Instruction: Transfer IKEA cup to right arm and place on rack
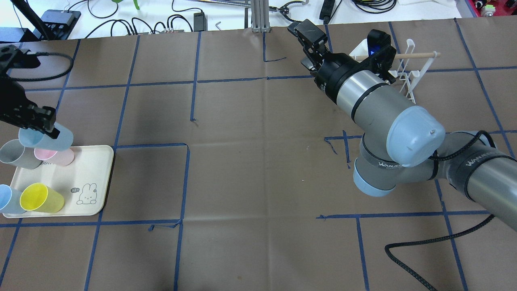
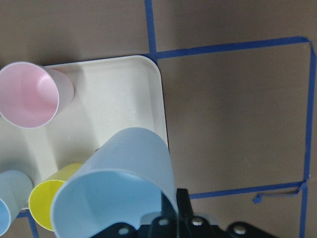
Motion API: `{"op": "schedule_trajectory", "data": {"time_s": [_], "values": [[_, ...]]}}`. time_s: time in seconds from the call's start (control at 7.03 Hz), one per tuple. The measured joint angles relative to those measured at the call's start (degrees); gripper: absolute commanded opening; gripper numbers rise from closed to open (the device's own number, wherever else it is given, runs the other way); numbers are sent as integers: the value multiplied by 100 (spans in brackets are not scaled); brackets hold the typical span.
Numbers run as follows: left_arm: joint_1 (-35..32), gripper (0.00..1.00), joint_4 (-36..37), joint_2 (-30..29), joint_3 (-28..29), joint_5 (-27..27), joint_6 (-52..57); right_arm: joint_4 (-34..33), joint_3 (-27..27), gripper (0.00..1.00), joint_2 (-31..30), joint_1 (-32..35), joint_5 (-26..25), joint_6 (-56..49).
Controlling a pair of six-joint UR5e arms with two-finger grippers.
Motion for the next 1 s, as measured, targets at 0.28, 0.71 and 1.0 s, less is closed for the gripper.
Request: {"op": "schedule_trajectory", "data": {"time_s": [0.28,0.71,1.0], "values": [[-654,0,-465,-416,961,-140,-725,2,97,100,-71,7,-3,167],[-1574,0,462,-522,1037,-1386,-1511,-2,160,100,-61,8,-6,187],[-1675,0,1382,-395,779,-2539,-1580,-4,171,100,-25,8,-6,187]]}}
